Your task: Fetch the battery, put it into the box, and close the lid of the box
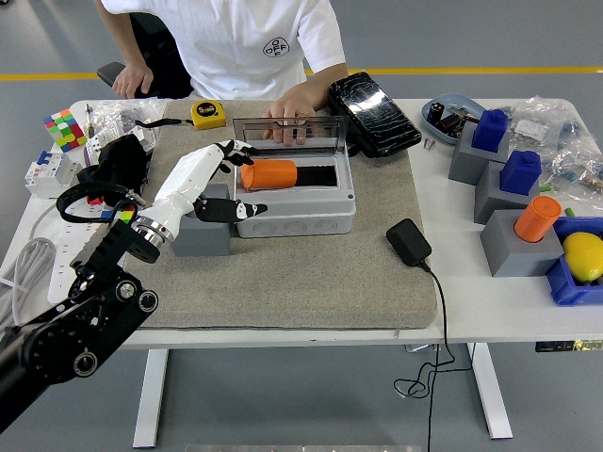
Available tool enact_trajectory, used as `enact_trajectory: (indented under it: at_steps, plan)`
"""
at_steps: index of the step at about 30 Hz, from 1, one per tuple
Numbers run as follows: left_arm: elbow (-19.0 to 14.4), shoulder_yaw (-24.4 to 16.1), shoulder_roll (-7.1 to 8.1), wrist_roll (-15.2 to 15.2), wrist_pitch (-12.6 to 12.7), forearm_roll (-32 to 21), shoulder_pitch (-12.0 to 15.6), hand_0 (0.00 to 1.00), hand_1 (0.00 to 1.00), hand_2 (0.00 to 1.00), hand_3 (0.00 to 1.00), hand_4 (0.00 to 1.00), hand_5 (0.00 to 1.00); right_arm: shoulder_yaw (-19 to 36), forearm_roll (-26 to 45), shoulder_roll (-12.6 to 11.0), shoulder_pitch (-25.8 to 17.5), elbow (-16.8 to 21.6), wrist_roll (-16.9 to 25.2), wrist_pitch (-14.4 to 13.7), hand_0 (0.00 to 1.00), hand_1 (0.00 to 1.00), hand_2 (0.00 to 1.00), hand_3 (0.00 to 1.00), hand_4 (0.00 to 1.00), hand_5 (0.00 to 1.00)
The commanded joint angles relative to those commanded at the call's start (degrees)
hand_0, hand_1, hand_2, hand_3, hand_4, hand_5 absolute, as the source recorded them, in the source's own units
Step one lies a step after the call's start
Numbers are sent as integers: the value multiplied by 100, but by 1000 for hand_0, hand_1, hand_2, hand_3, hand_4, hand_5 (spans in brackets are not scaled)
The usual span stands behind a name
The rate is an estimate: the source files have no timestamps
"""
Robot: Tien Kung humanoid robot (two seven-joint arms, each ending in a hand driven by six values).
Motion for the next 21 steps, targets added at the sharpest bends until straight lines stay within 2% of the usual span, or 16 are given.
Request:
enact_trajectory:
  at_steps: [11,15,17,18,21]
  plan:
    - [-30,-33,-3,15,-12,-18,61,513,640,637,701,998,235,53,-3,0,-23,-2,-2,0,544,599,584,541,909,469]
    - [-83,-135,-80,13,-17,-24,15,513,639,636,699,998,234,51,7,2,-43,-7,-6,3,544,599,584,541,910,470]
    - [-101,-171,-148,28,-31,-8,-78,513,639,636,699,998,234,58,5,4,-44,-6,-4,2,544,599,584,541,910,470]
    - [-100,-185,-185,32,-40,-5,-137,569,672,662,707,998,257,66,0,7,-43,-4,-3,1,544,599,583,542,910,470]
    - [-62,-218,-286,71,-76,26,-315,569,672,662,707,998,257,72,-5,11,-37,1,-1,2,544,599,583,542,910,470]
